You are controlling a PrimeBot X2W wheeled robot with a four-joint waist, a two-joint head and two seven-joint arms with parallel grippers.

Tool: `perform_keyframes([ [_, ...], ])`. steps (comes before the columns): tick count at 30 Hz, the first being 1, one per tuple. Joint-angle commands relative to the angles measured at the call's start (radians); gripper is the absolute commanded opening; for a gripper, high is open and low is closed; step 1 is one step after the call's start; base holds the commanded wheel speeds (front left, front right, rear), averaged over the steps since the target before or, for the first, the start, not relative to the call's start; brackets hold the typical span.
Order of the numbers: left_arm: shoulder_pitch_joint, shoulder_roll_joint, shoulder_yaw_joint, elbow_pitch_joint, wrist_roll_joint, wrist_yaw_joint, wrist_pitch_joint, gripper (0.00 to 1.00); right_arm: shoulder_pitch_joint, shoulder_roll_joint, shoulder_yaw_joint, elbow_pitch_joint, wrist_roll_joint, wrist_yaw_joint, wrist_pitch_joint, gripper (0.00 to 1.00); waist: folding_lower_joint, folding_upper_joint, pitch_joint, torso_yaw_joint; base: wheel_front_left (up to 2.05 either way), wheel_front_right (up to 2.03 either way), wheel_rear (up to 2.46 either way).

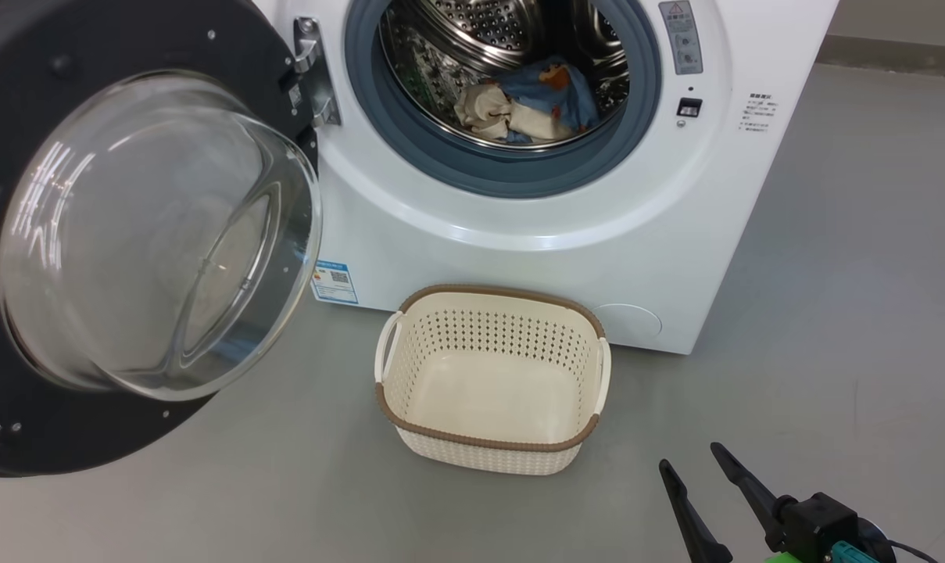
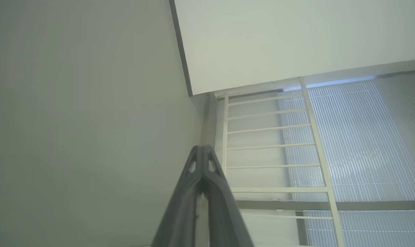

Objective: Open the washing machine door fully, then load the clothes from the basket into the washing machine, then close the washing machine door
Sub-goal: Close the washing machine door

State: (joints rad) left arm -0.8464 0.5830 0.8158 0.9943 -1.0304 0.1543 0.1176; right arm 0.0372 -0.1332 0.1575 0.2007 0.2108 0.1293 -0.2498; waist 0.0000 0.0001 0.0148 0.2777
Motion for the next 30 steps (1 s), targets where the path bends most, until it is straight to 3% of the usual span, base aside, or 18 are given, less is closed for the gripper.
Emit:
perform_keyframes([
  [1,-0.019,0.056,0.005,-0.012,-0.015,0.019,0.024,0.0,-0.041,-0.015,0.03,-0.022,0.001,0.001,-0.012,1.0,0.0,-0.0001,0.005,-0.004,0.0,0.0,0.0],
  [6,-0.046,0.03,0.01,0.002,-0.043,0.058,0.084,0.0,-0.046,-0.019,0.028,-0.022,0.001,0.001,-0.012,1.0,0.0,-0.0001,0.014,-0.009,0.0,0.0,0.0],
  [12,-0.054,0.0,-0.005,0.002,-0.05,0.073,0.13,0.0,-0.053,-0.017,0.029,-0.021,0.001,0.001,-0.012,1.0,0.0,-0.0001,0.02,-0.014,0.0,0.0,0.0],
  [30,-0.034,-0.059,-0.034,-0.031,-0.073,0.059,0.246,0.0,-0.066,-0.024,0.044,-0.018,0.004,0.001,-0.012,1.0,0.0,-0.0001,0.022,-0.041,0.0,0.0,0.0],
])
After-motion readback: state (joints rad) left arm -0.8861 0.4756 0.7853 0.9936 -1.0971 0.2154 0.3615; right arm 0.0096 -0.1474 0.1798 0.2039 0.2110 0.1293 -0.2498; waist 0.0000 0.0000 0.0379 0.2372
